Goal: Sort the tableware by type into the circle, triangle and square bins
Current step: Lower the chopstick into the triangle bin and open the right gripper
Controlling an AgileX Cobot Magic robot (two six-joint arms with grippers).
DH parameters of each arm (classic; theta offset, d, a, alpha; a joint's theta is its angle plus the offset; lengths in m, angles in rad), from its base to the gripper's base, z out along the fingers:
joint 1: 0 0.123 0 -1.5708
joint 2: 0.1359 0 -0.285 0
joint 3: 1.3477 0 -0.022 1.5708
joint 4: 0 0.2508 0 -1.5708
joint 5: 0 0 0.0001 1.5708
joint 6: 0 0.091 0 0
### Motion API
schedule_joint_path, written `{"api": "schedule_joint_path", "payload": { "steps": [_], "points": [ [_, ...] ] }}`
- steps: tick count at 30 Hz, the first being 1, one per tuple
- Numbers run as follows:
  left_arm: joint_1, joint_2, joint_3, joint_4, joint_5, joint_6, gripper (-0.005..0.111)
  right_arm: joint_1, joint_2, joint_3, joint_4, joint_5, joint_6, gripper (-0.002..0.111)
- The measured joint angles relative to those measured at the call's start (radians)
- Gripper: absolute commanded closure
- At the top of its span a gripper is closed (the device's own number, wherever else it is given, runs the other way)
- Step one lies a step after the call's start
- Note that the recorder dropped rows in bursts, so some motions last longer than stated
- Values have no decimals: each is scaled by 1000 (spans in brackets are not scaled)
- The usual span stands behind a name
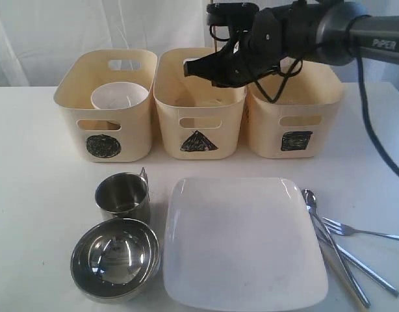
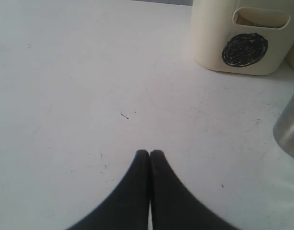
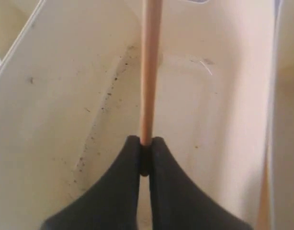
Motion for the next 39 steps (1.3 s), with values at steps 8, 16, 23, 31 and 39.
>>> {"api": "schedule_joint_path", "payload": {
  "steps": [8,16,23,31,39],
  "points": [
    [0,0,0,0,0,0,107,0,65,-64,193,23,-174,102],
    [0,0,0,0,0,0,107,0,65,-66,264,89,-292,77],
    [0,0,0,0,0,0,107,0,49,-67,273,112,-299,72],
    [0,0,0,0,0,0,107,0,-158,-67,111,303,-315,72],
    [0,0,0,0,0,0,107,-24,-312,-57,-225,754,-305,72]
  ]
}}
